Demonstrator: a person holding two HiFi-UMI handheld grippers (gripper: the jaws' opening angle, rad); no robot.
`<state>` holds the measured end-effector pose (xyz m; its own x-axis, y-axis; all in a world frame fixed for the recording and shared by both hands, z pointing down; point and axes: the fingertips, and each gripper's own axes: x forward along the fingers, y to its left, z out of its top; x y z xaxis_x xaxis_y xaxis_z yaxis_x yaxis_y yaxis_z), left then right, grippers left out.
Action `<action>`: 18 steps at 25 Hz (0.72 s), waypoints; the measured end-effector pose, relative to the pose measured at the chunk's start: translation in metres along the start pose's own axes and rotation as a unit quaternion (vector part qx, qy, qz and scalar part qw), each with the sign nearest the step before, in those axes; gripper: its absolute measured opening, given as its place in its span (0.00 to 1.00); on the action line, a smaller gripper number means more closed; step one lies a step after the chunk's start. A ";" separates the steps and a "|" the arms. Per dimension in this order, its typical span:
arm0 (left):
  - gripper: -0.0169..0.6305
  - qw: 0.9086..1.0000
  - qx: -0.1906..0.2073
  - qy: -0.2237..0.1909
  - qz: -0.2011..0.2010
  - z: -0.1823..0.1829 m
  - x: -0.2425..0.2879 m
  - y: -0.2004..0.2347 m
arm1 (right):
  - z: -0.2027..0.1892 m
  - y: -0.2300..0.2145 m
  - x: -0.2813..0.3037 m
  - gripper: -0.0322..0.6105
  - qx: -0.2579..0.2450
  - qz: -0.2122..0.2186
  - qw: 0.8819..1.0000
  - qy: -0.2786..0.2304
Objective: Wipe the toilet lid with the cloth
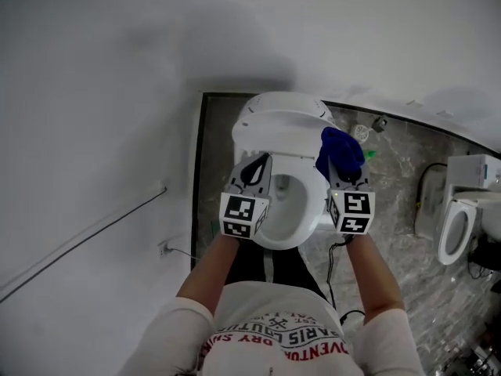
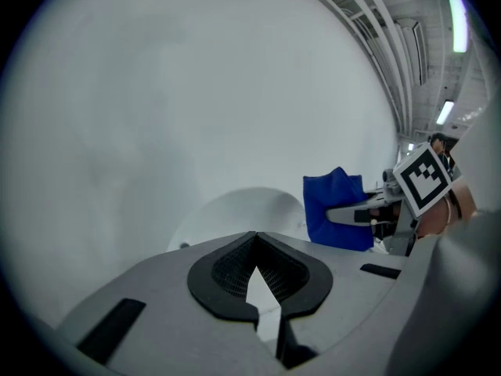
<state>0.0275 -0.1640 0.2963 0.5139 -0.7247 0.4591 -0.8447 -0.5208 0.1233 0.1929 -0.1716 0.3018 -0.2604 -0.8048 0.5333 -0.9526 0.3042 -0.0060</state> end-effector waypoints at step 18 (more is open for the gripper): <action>0.18 0.969 0.189 0.131 -0.094 0.038 0.071 0.073 | 0.101 0.023 0.074 0.20 0.012 0.015 0.999 0.043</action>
<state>0.0082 -0.2708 0.3043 0.5560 -0.4867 0.6738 -0.5983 -0.7970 -0.0820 0.1359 -0.2761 0.2555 -0.2756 -0.7486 0.6031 -0.9481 0.3151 -0.0421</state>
